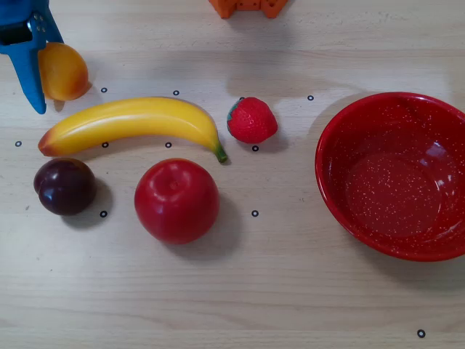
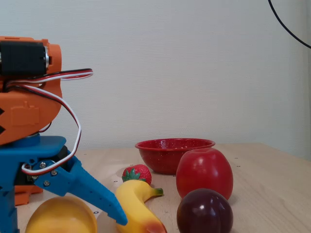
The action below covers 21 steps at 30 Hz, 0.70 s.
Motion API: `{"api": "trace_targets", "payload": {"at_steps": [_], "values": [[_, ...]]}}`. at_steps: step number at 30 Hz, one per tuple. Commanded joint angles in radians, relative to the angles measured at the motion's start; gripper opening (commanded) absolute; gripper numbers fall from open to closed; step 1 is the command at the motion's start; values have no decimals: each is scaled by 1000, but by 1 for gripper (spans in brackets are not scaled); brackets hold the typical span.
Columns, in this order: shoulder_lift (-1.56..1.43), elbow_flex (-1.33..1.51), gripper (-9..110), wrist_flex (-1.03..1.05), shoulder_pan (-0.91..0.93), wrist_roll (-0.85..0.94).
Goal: Put the peach in the red bowl.
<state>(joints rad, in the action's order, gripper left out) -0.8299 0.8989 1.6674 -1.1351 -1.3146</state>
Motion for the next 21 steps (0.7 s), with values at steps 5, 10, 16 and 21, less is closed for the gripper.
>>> {"api": "trace_targets", "payload": {"at_steps": [5, 10, 16, 21], "values": [[-44, -54, 49, -17, 11, -25], [-44, -54, 45, -20, 9, -26], [-44, -54, 41, -26, 5, -37], [-44, -57, 36, -28, 3, -41]]}}
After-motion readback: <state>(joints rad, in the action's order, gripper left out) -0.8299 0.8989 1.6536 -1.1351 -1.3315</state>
